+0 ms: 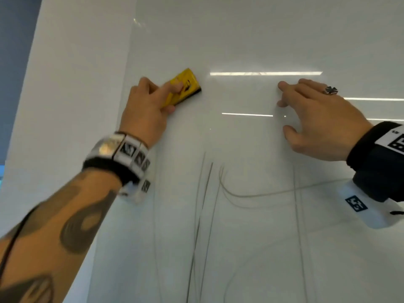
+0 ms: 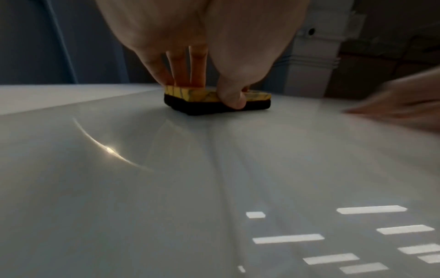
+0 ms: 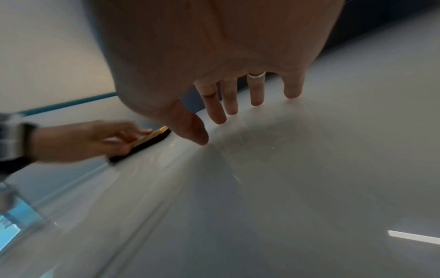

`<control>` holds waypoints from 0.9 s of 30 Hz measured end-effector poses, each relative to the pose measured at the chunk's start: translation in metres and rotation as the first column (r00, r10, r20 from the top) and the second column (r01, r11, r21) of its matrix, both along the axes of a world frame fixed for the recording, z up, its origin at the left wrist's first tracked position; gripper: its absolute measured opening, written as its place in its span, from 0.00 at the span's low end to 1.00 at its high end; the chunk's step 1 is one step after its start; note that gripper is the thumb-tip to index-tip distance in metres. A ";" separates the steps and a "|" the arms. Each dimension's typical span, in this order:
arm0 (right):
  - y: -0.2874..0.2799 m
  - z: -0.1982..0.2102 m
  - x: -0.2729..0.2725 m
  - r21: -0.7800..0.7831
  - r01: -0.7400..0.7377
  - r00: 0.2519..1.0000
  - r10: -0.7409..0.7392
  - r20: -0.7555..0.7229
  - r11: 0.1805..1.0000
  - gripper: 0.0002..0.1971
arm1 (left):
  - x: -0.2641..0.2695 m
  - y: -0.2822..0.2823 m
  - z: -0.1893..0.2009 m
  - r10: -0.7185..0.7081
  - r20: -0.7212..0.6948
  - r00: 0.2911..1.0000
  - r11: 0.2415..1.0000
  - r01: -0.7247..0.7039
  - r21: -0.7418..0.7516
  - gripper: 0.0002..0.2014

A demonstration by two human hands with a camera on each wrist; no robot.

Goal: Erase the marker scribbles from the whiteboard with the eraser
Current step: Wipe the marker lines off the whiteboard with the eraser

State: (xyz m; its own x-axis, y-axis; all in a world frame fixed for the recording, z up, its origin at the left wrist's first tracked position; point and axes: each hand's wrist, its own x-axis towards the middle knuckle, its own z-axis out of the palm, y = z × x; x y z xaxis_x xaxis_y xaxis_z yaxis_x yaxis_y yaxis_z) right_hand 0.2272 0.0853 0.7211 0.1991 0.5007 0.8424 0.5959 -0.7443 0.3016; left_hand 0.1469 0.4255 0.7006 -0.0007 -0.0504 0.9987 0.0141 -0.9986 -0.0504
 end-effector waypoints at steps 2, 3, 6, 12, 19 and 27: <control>0.004 -0.001 -0.005 0.021 0.001 1.000 -0.001 -0.015 1.000 0.28 | -0.002 -0.003 -0.053 -0.015 -0.038 0.999 0.999 0.017 0.046 0.22; 0.006 -0.002 -0.006 0.029 0.007 1.000 -0.007 -0.013 1.000 0.28 | -0.003 -0.004 -0.070 -0.016 -0.060 0.998 0.998 0.020 0.058 0.22; 0.010 -0.004 -0.009 0.045 0.023 1.000 -0.023 -0.004 0.999 0.25 | -0.009 0.003 -0.050 0.022 -0.116 0.993 0.998 -0.015 0.066 0.23; 0.011 -0.010 -0.004 0.058 -0.002 0.999 0.000 0.039 0.998 0.27 | -0.015 0.003 0.093 0.144 -0.118 0.983 0.983 -0.156 -0.102 0.22; 0.007 -0.009 0.006 0.038 -0.001 0.999 -0.001 0.054 0.999 0.32 | -0.012 0.005 0.154 0.097 0.097 0.991 0.981 -0.078 -0.177 0.20; 0.014 -0.009 0.004 0.077 -0.049 0.998 0.047 0.029 0.996 0.36 | 0.006 -0.008 0.050 0.034 -0.029 0.999 0.997 -0.032 0.068 0.19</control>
